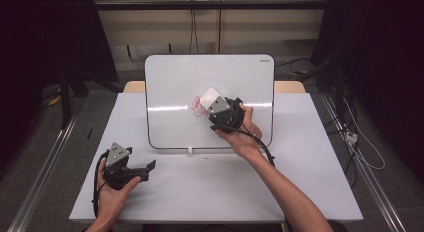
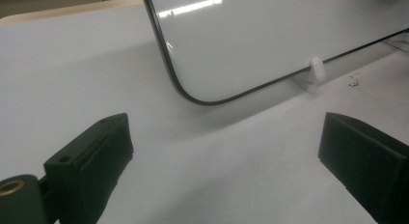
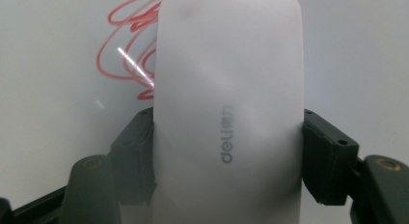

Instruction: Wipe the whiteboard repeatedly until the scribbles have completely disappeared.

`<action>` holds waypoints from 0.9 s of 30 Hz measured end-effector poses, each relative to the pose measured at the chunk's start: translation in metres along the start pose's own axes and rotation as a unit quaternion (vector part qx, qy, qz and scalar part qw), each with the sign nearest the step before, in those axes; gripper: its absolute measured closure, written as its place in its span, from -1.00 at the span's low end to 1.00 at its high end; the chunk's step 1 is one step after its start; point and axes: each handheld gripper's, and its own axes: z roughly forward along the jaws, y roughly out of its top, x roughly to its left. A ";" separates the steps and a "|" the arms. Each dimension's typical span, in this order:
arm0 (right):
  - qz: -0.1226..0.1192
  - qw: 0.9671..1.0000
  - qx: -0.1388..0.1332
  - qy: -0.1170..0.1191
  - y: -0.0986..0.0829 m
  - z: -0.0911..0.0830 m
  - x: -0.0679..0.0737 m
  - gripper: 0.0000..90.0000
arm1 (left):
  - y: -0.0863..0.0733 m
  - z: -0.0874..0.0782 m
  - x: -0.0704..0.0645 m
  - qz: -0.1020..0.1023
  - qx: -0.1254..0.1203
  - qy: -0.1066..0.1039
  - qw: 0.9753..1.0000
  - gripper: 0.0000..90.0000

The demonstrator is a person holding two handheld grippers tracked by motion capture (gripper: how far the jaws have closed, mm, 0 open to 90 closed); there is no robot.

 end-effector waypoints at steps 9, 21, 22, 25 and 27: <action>-0.003 1.000 0.001 0.005 -0.012 -0.003 0.020 -0.29 | 0.000 0.000 0.000 0.001 0.001 0.002 1.000 -0.89; 0.001 1.000 0.001 0.003 -0.010 -0.003 0.026 -0.29 | 0.000 0.001 0.001 0.000 0.002 0.000 1.000 -0.89; 0.001 1.000 0.001 0.003 -0.010 -0.003 0.026 -0.29 | 0.000 0.001 0.000 -0.001 -0.001 -0.001 1.000 -0.89; 0.009 1.000 0.005 0.004 -0.005 -0.001 0.023 -0.29 | 0.000 0.001 0.000 0.001 -0.001 -0.001 1.000 -0.89; 0.010 1.000 0.006 0.003 -0.001 0.000 0.021 -0.30 | 0.000 0.001 0.000 0.000 -0.001 -0.001 1.000 -0.89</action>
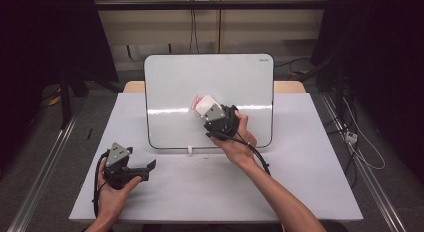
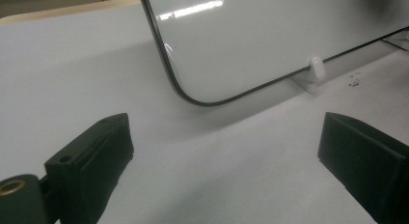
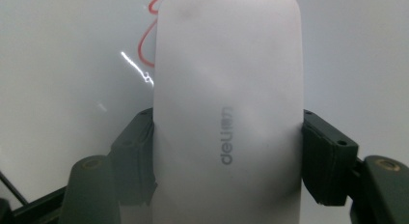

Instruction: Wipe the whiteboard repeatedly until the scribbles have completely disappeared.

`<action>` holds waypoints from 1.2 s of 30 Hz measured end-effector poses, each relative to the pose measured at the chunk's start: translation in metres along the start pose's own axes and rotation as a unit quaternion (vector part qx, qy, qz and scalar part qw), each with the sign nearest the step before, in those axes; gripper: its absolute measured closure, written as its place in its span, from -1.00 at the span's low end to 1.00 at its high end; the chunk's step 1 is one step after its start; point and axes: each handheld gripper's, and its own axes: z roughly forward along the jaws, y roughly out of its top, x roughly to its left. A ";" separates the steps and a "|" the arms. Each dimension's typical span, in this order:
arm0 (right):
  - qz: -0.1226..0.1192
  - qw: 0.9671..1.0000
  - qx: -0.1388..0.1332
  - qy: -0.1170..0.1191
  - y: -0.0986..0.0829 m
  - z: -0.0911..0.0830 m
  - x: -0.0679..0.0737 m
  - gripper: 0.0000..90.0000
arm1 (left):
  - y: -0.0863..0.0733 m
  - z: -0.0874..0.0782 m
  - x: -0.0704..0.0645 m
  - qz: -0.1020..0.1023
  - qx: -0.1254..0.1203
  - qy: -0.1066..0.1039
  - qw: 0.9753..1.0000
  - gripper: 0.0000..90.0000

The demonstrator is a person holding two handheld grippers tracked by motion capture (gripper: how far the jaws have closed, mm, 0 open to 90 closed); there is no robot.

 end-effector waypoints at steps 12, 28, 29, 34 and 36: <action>0.018 1.000 -0.004 -0.004 0.025 0.008 -0.015 -0.30 | 0.000 -0.001 0.000 0.000 0.000 0.002 1.000 -0.89; 0.026 1.000 -0.008 -0.012 0.052 0.016 -0.030 -0.30 | 0.000 -0.001 0.001 -0.002 -0.003 0.000 1.000 -0.89; 0.026 1.000 -0.007 -0.012 0.053 0.017 -0.030 -0.30 | 0.000 -0.001 0.001 -0.002 -0.004 0.000 1.000 -0.89; 0.024 1.000 -0.007 -0.017 0.053 0.016 -0.028 -0.30 | 0.000 0.000 0.001 0.000 0.000 0.000 1.000 -0.89; 0.022 0.999 -0.011 -0.021 0.051 0.015 -0.027 -0.30 | 0.000 0.000 0.000 0.001 -0.001 -0.001 1.000 -0.89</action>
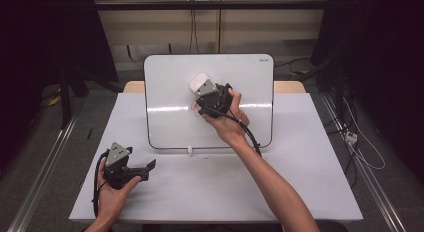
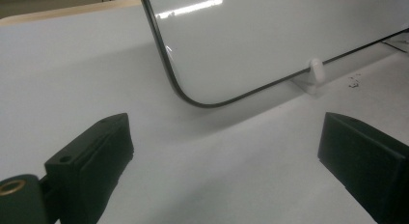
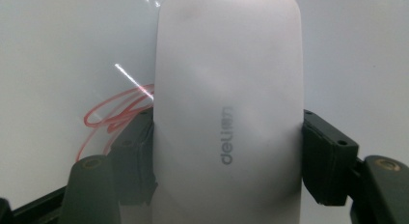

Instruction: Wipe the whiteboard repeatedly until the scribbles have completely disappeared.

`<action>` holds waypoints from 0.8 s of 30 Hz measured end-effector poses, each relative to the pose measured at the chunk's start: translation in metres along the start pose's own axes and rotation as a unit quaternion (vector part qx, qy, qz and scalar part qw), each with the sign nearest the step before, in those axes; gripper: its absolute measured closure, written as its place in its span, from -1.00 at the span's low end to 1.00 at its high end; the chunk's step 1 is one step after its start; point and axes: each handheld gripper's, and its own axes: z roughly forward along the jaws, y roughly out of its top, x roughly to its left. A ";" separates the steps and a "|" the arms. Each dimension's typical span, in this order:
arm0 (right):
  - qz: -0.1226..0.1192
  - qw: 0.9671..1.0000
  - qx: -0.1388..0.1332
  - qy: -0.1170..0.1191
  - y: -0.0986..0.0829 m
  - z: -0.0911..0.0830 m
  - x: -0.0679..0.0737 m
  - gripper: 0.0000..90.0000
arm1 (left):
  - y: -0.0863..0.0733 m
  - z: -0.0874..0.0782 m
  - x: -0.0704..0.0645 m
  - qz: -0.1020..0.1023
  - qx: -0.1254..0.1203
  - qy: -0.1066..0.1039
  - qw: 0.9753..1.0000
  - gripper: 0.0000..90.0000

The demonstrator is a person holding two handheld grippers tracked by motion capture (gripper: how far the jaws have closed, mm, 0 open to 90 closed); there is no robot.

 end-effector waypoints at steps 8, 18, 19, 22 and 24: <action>-0.026 1.000 -0.001 0.010 -0.003 0.001 0.020 -0.30 | 0.001 0.002 -0.001 -0.002 -0.002 0.001 1.000 -0.89; -0.056 0.998 -0.004 0.033 -0.010 0.000 0.045 -0.29 | 0.001 0.002 -0.002 0.003 0.001 -0.002 1.000 -0.89; -0.056 0.998 -0.004 0.033 -0.010 0.000 0.045 -0.29 | 0.001 0.002 -0.002 0.003 0.001 -0.002 1.000 -0.89; -0.059 0.998 -0.006 0.036 -0.013 0.000 0.052 -0.29 | 0.001 0.002 -0.003 0.003 0.003 0.000 1.000 -0.89; -0.060 0.997 -0.006 0.042 -0.014 0.000 0.054 -0.29 | 0.001 0.003 -0.004 0.003 0.001 -0.002 1.000 -0.89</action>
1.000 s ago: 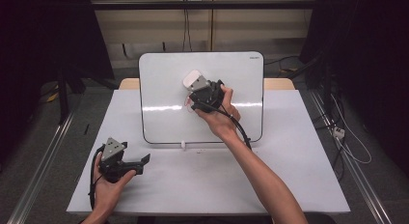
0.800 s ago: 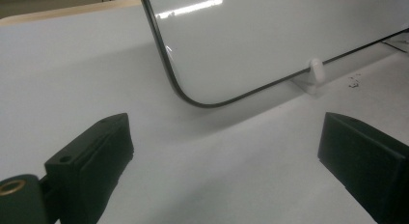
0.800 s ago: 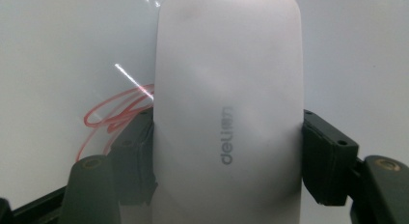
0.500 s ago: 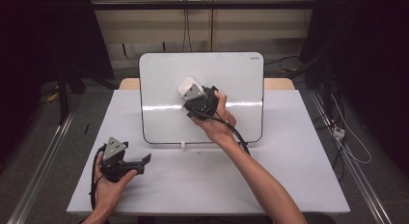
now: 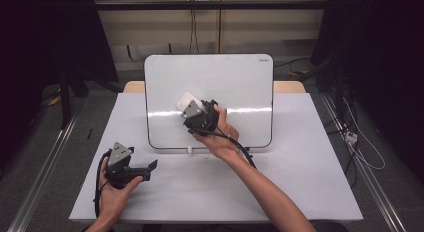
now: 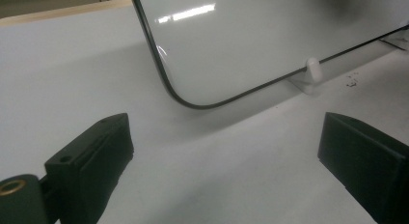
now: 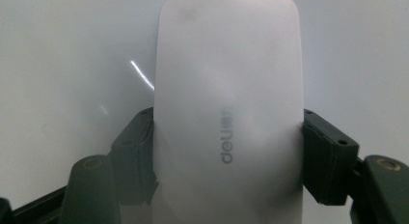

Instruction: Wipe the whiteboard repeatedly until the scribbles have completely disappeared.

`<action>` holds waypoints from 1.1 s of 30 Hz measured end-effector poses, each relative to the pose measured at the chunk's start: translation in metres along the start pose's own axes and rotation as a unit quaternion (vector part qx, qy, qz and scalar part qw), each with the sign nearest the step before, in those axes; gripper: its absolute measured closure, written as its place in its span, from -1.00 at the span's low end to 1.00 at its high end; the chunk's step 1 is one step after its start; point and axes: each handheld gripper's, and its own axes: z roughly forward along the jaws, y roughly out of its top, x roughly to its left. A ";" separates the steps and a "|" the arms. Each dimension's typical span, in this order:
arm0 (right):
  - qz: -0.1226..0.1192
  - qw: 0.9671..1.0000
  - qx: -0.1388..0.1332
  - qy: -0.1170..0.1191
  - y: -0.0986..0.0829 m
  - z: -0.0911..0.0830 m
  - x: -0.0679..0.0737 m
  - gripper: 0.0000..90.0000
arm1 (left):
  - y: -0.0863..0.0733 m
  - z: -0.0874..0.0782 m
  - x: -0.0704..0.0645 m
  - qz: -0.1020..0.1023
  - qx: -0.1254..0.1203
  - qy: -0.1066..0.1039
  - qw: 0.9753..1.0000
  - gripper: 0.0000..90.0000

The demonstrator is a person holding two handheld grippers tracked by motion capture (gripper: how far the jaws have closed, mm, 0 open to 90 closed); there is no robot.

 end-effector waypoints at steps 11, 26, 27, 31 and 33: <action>-0.014 1.000 -0.008 0.014 -0.001 0.002 0.027 -0.30 | 0.001 0.003 -0.002 0.003 0.003 -0.003 1.000 -0.89; -0.021 1.000 -0.006 0.010 0.002 0.001 0.016 -0.30 | 0.000 0.001 0.000 0.002 0.002 -0.001 1.000 -0.89; -0.019 1.000 -0.005 0.007 0.002 0.000 0.013 -0.30 | 0.000 0.001 0.000 0.002 0.003 -0.001 1.000 -0.89; 0.000 1.000 -0.007 -0.004 0.002 -0.001 -0.006 -0.30 | 0.000 0.000 0.001 0.000 0.000 0.000 1.000 -0.89; 0.006 1.000 -0.008 -0.005 0.002 -0.001 -0.009 -0.30 | 0.000 0.000 0.001 0.000 0.002 0.001 1.000 -0.89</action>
